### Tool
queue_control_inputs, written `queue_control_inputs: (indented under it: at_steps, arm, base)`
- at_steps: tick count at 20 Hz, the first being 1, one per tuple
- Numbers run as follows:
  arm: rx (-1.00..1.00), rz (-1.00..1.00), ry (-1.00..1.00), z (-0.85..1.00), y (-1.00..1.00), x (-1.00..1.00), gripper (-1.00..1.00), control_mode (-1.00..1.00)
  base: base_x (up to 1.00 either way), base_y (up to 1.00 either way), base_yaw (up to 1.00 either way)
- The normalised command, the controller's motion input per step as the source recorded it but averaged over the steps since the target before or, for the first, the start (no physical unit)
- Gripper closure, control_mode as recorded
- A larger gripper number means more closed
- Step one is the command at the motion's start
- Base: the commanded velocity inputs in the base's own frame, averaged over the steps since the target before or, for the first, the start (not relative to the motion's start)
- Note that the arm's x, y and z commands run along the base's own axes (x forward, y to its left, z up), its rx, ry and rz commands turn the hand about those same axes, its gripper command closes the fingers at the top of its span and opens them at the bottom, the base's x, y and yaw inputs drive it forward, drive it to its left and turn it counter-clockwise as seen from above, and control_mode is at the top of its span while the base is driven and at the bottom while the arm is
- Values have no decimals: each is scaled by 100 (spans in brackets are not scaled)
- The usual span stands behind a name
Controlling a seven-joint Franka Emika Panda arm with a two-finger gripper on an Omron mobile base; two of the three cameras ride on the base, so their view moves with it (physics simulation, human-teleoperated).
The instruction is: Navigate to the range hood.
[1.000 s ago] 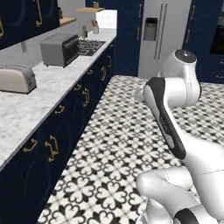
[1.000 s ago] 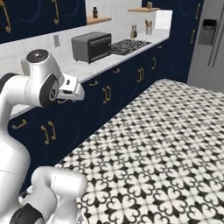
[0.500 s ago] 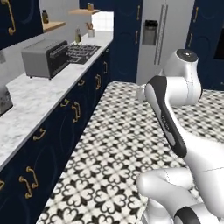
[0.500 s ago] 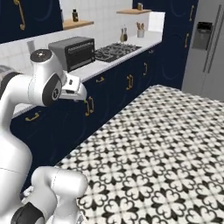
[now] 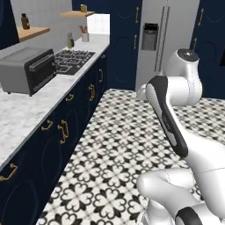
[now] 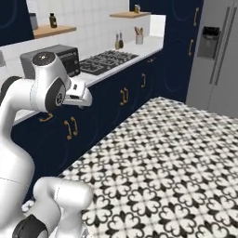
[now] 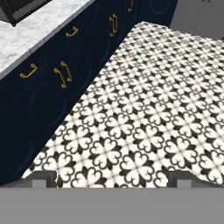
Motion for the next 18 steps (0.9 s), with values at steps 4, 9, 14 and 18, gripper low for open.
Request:
queue_control_inputs:
  at_steps: [4,9,14,18]
  arm:
    - [0,0,0,0,0,0,-100,100]
    - [0,0,0,0,0,0,-100,100]
    - [0,0,0,0,0,0,-100,100]
    - [0,0,0,0,0,0,-100,100]
  base:
    - [100,-46,0]
    - [100,-58,1]
    - [100,-57,0]
    - [100,-29,0]
